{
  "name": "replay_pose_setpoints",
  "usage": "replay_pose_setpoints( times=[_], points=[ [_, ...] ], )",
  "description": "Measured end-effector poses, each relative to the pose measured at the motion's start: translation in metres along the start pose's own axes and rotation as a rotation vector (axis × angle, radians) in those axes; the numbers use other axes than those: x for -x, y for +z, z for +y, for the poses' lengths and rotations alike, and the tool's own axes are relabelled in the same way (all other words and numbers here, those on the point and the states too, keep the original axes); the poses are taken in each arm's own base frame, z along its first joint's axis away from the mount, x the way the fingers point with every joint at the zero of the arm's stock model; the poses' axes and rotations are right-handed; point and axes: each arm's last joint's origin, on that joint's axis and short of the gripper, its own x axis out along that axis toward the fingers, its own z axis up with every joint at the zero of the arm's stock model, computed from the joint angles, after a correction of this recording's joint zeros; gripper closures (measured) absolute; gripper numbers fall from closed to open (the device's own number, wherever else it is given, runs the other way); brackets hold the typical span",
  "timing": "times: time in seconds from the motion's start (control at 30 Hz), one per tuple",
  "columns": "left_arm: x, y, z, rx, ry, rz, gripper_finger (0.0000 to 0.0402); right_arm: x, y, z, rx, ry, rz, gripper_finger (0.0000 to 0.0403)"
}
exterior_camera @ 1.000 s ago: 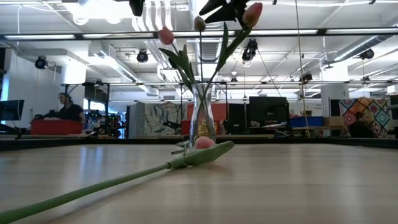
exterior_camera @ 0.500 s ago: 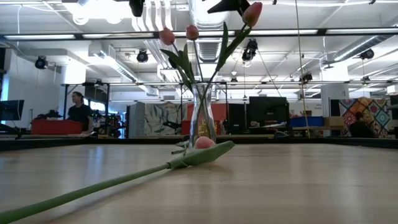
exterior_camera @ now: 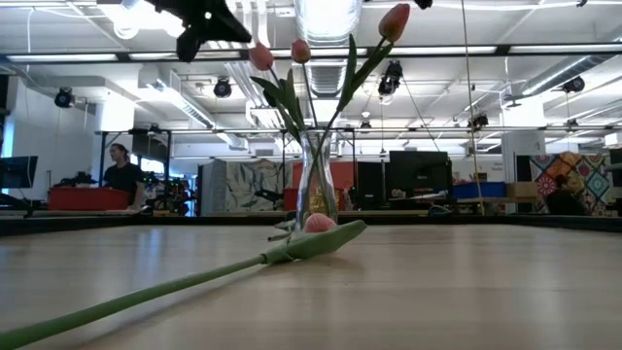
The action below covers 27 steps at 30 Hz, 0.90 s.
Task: Sort flowers into vase by color
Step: Put the black flower into the yellow vase
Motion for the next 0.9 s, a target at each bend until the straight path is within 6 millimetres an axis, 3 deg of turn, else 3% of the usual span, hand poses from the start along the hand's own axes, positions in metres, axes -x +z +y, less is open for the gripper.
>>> replay_pose_setpoints(
  times=[0.2,0.5,0.67,0.9],
  points=[
    [-0.009,-0.044,0.021,0.166,0.041,0.074,0.0402,0.022,0.000,-0.014,-0.023,-0.027,-0.039,0.0390],
    [-0.040,-0.115,0.049,0.390,0.071,0.069,0.0402,0.020,-0.001,-0.019,-0.008,-0.068,-0.033,0.0390],
    [-0.055,-0.138,0.060,0.393,0.191,0.123,0.0402,0.016,-0.002,-0.019,-0.002,-0.072,-0.023,0.0390],
    [-0.086,-0.152,0.061,0.333,0.216,0.216,0.0390,0.016,-0.002,-0.019,-0.003,-0.081,-0.026,0.0390]
  ],
)
